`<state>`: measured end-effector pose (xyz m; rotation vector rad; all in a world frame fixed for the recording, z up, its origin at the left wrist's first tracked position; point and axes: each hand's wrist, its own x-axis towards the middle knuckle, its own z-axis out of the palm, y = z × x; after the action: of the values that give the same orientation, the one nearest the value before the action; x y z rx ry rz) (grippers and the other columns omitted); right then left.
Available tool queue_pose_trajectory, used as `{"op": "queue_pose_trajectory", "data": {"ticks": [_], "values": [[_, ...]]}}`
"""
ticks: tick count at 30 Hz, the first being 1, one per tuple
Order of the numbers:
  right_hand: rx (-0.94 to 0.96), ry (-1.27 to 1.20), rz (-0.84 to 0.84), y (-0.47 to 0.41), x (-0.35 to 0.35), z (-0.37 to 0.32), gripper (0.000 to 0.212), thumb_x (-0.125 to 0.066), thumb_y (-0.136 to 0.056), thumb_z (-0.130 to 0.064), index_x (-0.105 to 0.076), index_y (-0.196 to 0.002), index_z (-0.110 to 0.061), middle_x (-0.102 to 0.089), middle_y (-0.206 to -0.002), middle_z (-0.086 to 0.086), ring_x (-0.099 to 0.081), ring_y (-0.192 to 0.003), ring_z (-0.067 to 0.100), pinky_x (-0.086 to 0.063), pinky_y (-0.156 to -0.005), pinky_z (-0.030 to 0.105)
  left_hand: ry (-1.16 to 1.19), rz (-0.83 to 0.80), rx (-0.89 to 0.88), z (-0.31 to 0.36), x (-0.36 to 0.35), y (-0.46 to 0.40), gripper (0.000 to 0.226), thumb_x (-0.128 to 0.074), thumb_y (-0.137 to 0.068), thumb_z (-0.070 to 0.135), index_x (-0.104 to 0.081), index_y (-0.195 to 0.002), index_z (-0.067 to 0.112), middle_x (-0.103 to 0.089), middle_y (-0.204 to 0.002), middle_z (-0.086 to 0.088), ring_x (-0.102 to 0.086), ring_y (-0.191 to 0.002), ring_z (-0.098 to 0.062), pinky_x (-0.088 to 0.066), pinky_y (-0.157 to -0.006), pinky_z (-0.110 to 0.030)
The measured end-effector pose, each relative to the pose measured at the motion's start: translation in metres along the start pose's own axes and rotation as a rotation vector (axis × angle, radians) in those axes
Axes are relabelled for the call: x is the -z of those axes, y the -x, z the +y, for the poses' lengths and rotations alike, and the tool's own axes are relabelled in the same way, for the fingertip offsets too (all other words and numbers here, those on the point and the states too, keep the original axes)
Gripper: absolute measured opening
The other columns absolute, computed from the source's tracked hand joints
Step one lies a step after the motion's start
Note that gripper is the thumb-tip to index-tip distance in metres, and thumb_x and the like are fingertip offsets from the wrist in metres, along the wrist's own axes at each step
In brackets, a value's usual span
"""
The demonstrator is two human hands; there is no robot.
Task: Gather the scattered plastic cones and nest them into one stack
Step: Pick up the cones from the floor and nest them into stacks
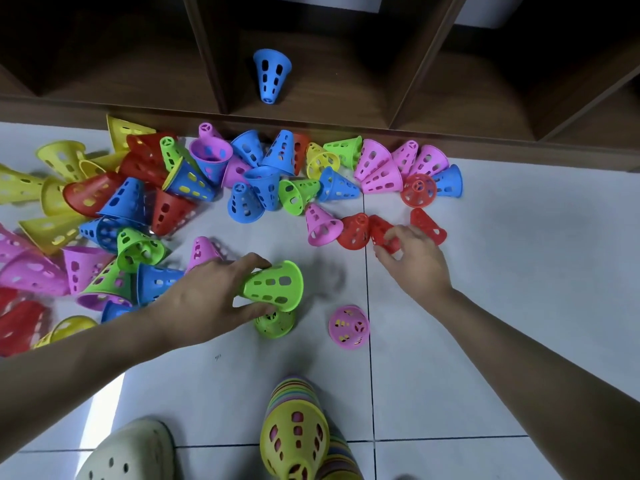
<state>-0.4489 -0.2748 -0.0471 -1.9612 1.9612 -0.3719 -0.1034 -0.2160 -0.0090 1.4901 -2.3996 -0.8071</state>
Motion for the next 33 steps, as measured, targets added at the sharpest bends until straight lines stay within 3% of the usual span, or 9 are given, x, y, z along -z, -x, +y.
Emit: {"op": "queue_pose_trajectory", "data": {"ticks": [2,4,9,13,17,20,23,29,33], "values": [[-0.055,0.072,-0.060,-0.006,0.000,-0.001,0.038,-0.072,-0.086,-0.042,-0.062,-0.115,-0.019,-0.054,-0.117,0.003,-0.062,-0.091,0.027,-0.055,-0.075,0.039,0.014,-0.005,0.005,0.002,0.003,0.003,0.063,-0.060,-0.077,0.074,-0.054,-0.124,0.031,-0.069,-0.084,0.011,-0.064,-0.072,-0.007,-0.053,-0.063,-0.034],[-0.098,0.138,-0.137,-0.013,-0.001,-0.002,0.053,-0.072,-0.085,-0.047,-0.055,-0.126,-0.018,-0.046,-0.126,0.009,-0.062,-0.096,0.035,-0.055,-0.076,0.042,0.035,-0.002,0.033,0.005,0.005,0.006,0.064,-0.065,-0.075,0.071,-0.058,-0.122,0.029,-0.068,-0.085,0.011,-0.062,-0.070,-0.005,-0.053,-0.061,-0.032],[-0.119,0.258,-0.155,-0.025,0.001,-0.008,0.057,-0.066,-0.085,-0.051,-0.051,-0.127,-0.015,-0.048,-0.122,0.011,-0.061,-0.098,0.037,-0.047,-0.072,0.038,0.059,0.016,0.028,0.005,0.013,0.012,0.066,-0.058,-0.074,0.075,-0.059,-0.121,0.029,-0.062,-0.076,0.015,-0.058,-0.068,-0.002,-0.049,-0.055,-0.025],[-0.164,0.378,-0.226,-0.027,0.004,-0.016,0.061,-0.056,-0.083,-0.058,-0.049,-0.122,-0.012,-0.054,-0.120,0.011,-0.061,-0.104,0.036,-0.042,-0.072,0.036,0.009,0.018,0.002,0.002,0.021,0.013,0.051,-0.066,-0.075,0.061,-0.063,-0.110,0.024,-0.056,-0.066,0.018,-0.056,-0.059,-0.001,-0.045,-0.051,-0.023],[-0.222,0.486,-0.371,-0.024,0.008,-0.020,0.070,-0.047,-0.083,-0.067,-0.049,-0.125,-0.012,-0.060,-0.119,0.008,-0.062,-0.108,0.031,-0.042,-0.074,0.034,-0.001,-0.114,0.048,-0.001,0.017,0.015,0.041,-0.065,-0.069,0.057,-0.064,-0.098,0.028,-0.064,-0.076,0.014,-0.061,-0.065,-0.005,-0.052,-0.059,-0.029],[-0.262,0.507,-0.457,-0.017,0.010,-0.022,0.077,-0.045,-0.081,-0.073,-0.046,-0.129,-0.012,-0.059,-0.123,0.007,-0.061,-0.110,0.030,-0.043,-0.075,0.034,-0.066,-0.165,0.059,-0.001,-0.001,0.017,0.037,-0.068,-0.073,0.053,-0.063,-0.100,0.028,-0.063,-0.078,0.014,-0.060,-0.067,-0.004,-0.051,-0.060,-0.025],[-0.228,0.521,-0.519,-0.008,0.011,-0.025,0.068,-0.046,-0.079,-0.073,-0.047,-0.118,-0.016,-0.058,-0.117,0.003,-0.061,-0.104,0.028,-0.043,-0.073,0.034,-0.114,-0.161,0.037,0.001,-0.019,0.016,0.040,-0.064,-0.080,0.055,-0.062,-0.111,0.029,-0.067,-0.089,0.011,-0.063,-0.077,-0.008,-0.052,-0.068,-0.026],[-0.249,0.385,-0.446,0.017,0.005,-0.029,0.064,-0.056,-0.078,-0.062,-0.044,-0.120,-0.016,-0.052,-0.097,0.000,-0.055,-0.088,0.029,-0.042,-0.072,0.035,-0.286,-0.176,-0.016,0.001,-0.040,0.007,0.050,-0.063,-0.086,0.056,-0.057,-0.128,0.029,-0.071,-0.110,0.006,-0.068,-0.096,-0.023,-0.052,-0.082,-0.032],[-0.314,0.278,-0.375,0.027,0.001,-0.029,0.072,-0.063,-0.079,-0.054,-0.037,-0.131,-0.011,-0.059,-0.102,0.007,-0.062,-0.099,0.035,-0.043,-0.073,0.035,-0.268,-0.139,-0.043,-0.004,-0.042,0.004,0.052,-0.074,-0.079,0.057,-0.065,-0.122,0.029,-0.072,-0.090,0.008,-0.069,-0.077,-0.020,-0.047,-0.063,-0.026]]}}
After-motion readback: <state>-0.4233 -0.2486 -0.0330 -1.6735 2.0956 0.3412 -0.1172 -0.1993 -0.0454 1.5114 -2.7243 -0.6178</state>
